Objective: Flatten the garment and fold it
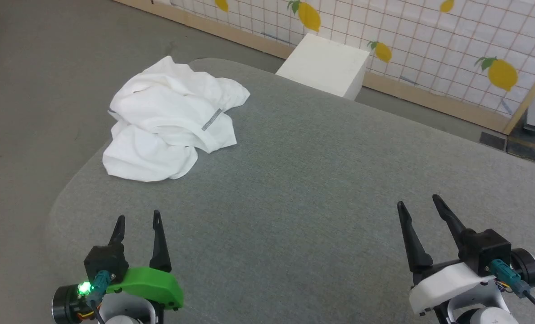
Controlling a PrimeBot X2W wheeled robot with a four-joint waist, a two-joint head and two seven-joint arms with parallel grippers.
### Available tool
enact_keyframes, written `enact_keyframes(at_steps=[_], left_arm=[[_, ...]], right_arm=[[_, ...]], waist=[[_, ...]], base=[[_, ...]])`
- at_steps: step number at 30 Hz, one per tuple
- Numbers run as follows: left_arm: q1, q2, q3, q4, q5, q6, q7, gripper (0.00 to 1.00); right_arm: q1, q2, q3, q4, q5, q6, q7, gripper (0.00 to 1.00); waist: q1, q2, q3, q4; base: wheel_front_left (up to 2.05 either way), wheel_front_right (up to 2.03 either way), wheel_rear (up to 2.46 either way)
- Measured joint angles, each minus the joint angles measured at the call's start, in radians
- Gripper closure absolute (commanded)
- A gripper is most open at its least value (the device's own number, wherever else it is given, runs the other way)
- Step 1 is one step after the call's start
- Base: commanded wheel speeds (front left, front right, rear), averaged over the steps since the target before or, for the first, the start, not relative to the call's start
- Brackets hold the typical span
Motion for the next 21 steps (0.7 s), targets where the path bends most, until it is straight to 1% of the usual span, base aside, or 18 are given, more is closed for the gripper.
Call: enact_keyframes(at_steps=[13,17,21], left_arm=[[-0.001,0.000,-0.004,0.012,-0.019,0.025,-0.026,0.00],[-0.006,0.000,-0.006,0.020,-0.023,0.027,-0.035,0.00],[-0.010,0.000,-0.009,0.026,-0.026,0.039,-0.044,0.00]], right_arm=[[0.000,0.000,0.007,-0.004,0.003,0.000,-0.016,0.00],[0.000,0.000,0.009,-0.005,0.003,0.000,-0.017,0.00],[0.000,0.000,0.010,-0.007,0.007,0.000,-0.021,0.00]], waist=[[0.0000,0.0000,0.003,0.075],[0.0000,0.0000,0.004,0.096],[0.0000,0.0000,0.004,0.118]], base=[[-0.04,-0.04,-0.04],[-0.02,-0.02,-0.02],[-0.02,-0.02,-0.02]])
